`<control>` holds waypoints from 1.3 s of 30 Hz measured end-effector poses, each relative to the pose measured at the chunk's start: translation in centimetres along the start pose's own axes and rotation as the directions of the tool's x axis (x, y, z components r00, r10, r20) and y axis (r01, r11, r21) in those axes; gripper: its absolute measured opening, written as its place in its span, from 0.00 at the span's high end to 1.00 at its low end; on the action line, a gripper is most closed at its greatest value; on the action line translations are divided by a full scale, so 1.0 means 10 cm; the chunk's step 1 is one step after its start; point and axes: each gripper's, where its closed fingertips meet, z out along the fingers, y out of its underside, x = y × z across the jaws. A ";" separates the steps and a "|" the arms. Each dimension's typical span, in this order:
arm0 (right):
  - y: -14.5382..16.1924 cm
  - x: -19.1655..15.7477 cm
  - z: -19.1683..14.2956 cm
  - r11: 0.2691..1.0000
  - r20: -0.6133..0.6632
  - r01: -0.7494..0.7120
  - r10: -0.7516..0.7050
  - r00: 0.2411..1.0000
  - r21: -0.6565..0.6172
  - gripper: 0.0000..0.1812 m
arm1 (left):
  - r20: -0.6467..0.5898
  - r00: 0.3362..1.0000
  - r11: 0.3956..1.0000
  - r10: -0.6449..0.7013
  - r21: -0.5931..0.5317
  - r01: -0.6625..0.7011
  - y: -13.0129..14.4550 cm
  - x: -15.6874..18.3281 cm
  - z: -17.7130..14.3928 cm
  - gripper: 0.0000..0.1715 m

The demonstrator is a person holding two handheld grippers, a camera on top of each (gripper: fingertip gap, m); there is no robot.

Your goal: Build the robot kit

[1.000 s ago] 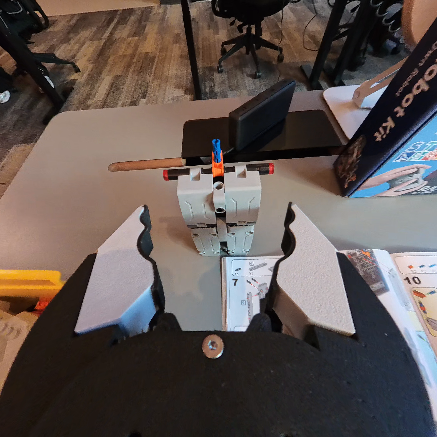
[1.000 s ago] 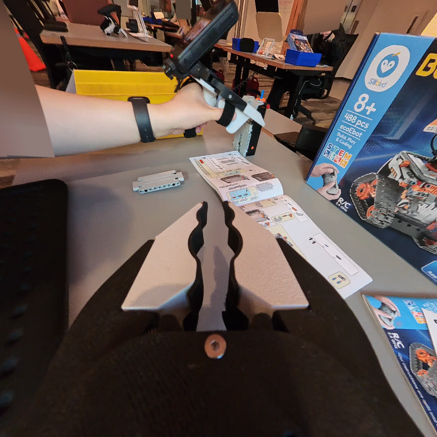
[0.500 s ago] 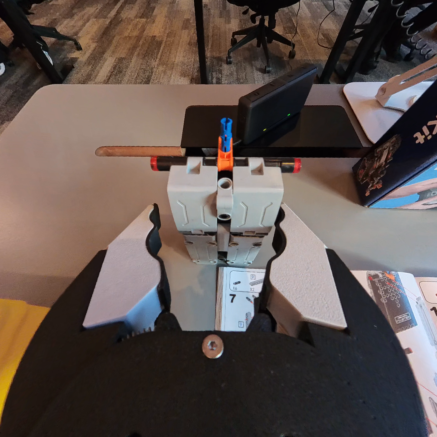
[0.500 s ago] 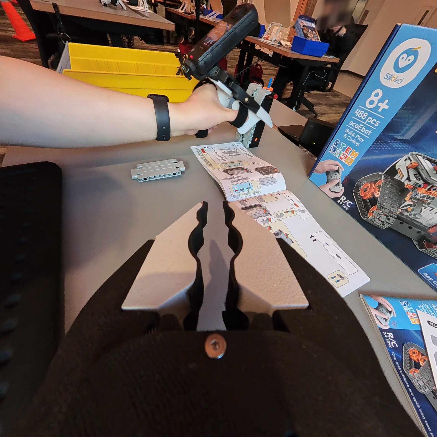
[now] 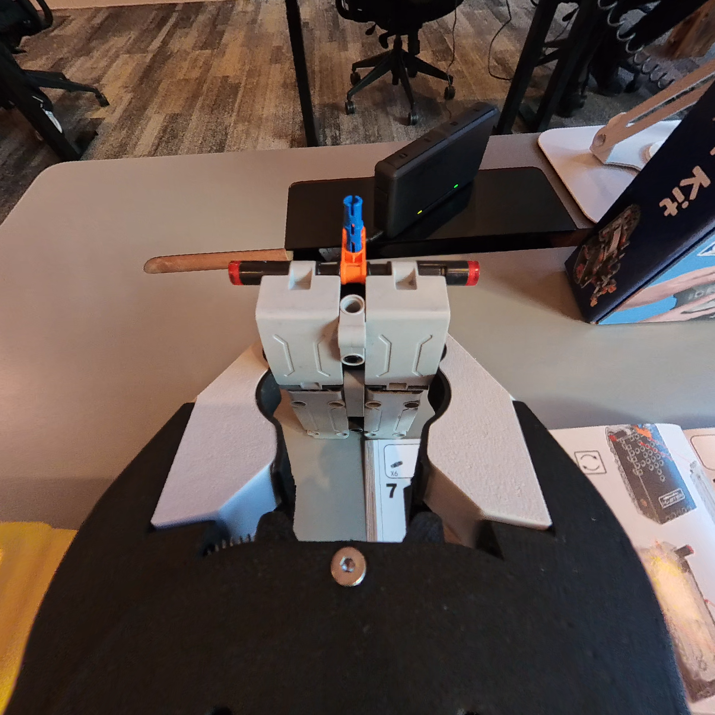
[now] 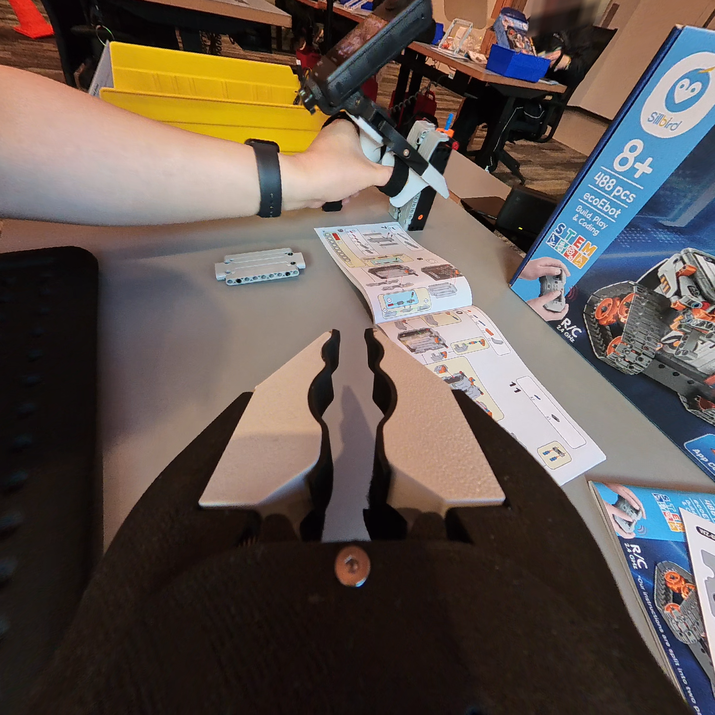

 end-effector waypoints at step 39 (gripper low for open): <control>-0.12 -0.35 -0.76 0.332 -0.001 -0.009 0.024 1.000 -0.943 1.00 | -0.382 0.923 0.949 0.044 0.304 0.081 -0.68 0.47 -2.17 0.56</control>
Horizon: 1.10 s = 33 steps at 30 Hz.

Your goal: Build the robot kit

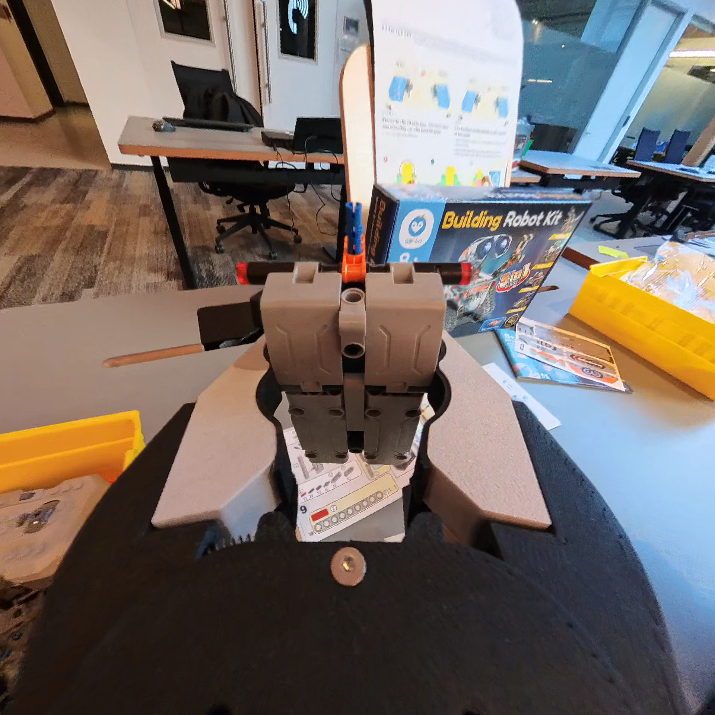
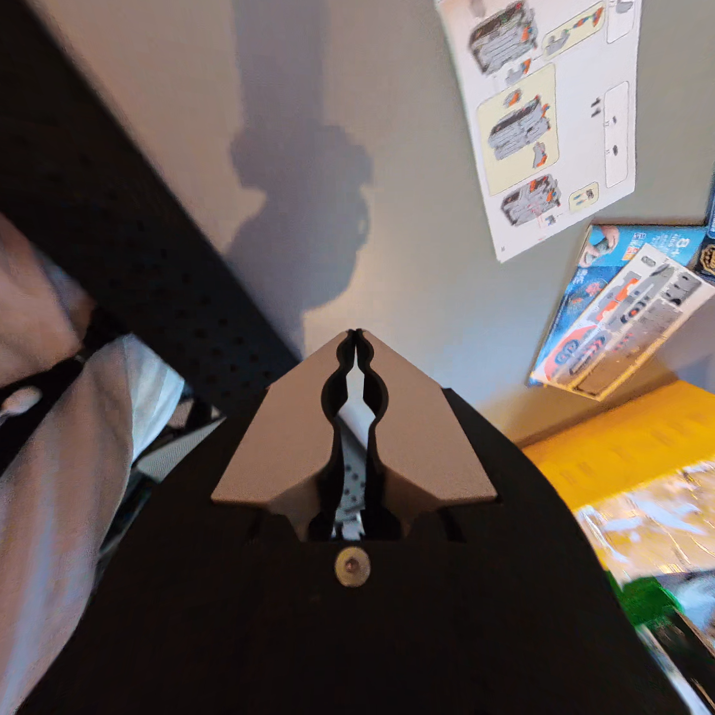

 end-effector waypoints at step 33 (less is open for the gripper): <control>0.42 -0.04 0.56 0.933 0.468 -0.220 0.065 0.881 0.284 1.00 | -0.482 0.876 1.000 -0.016 -0.019 0.007 -0.01 1.52 -0.06 0.56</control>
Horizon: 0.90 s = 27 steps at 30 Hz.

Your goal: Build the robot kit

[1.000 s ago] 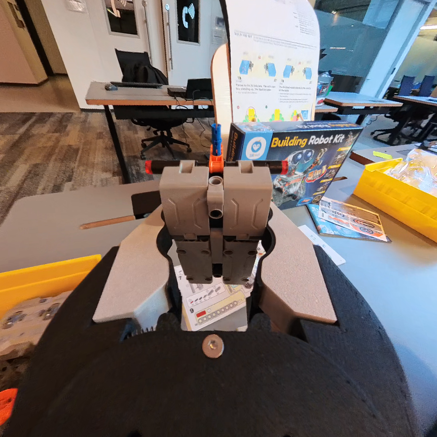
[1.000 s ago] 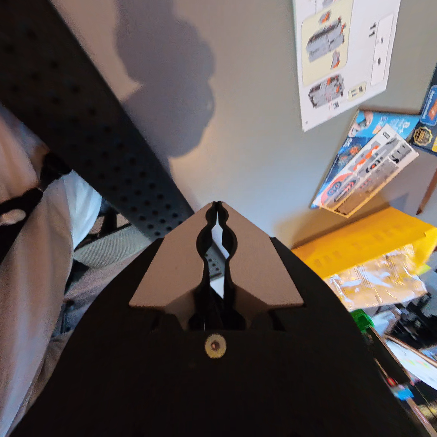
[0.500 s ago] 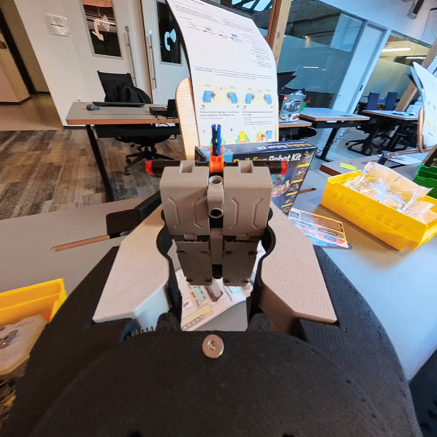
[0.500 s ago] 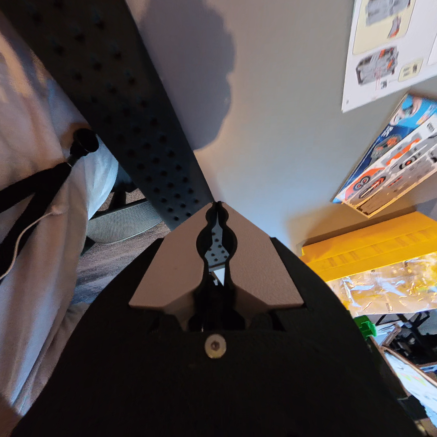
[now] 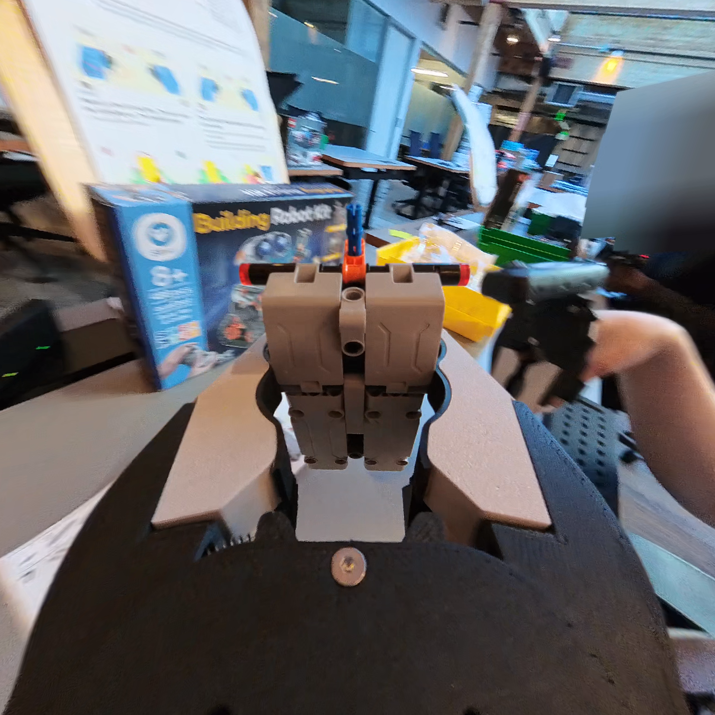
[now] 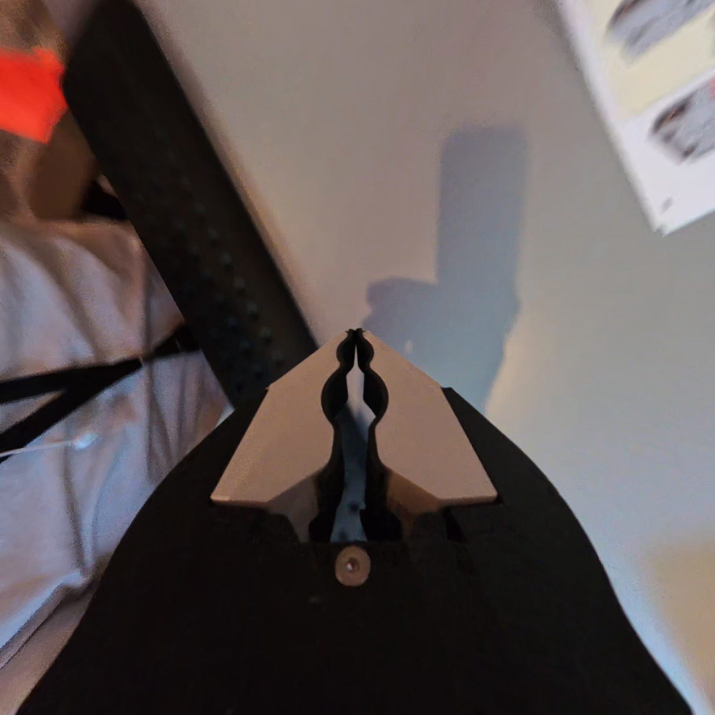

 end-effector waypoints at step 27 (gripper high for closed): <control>-0.99 -0.98 -0.73 0.587 0.618 -0.199 -0.716 0.326 0.785 0.80 | -0.927 0.289 0.970 -0.239 -0.214 0.119 0.18 1.55 0.23 0.56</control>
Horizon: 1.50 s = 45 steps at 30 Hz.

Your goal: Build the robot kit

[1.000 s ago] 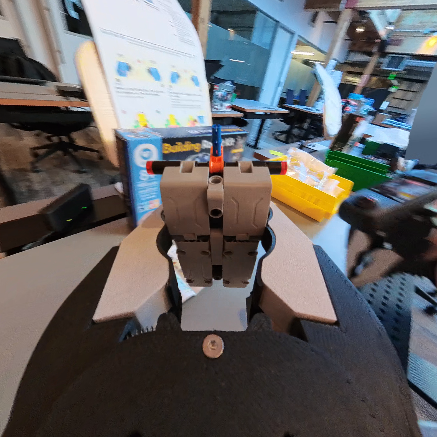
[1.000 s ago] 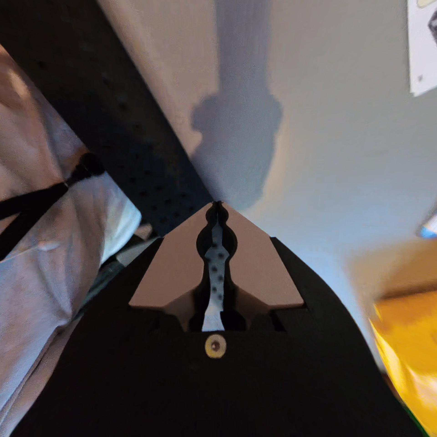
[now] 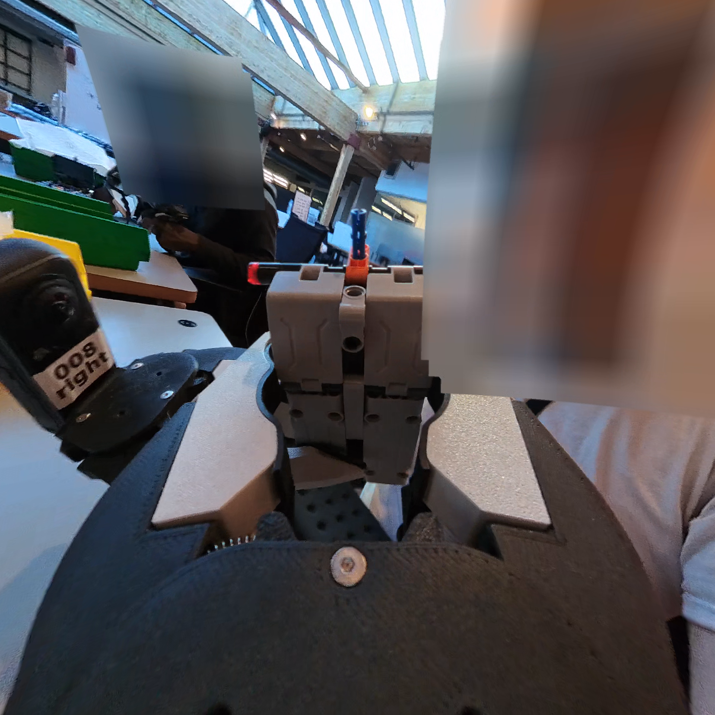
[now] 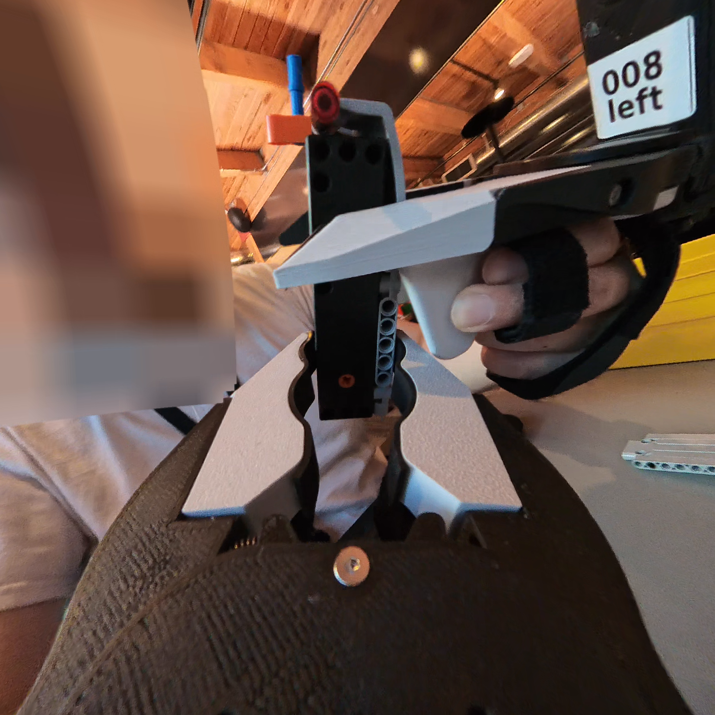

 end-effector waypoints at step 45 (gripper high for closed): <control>0.32 1.10 -1.24 0.866 -0.645 0.171 -0.469 0.603 -0.469 0.81 | 0.864 0.431 0.957 0.261 -0.290 0.001 0.96 -0.48 -1.77 0.70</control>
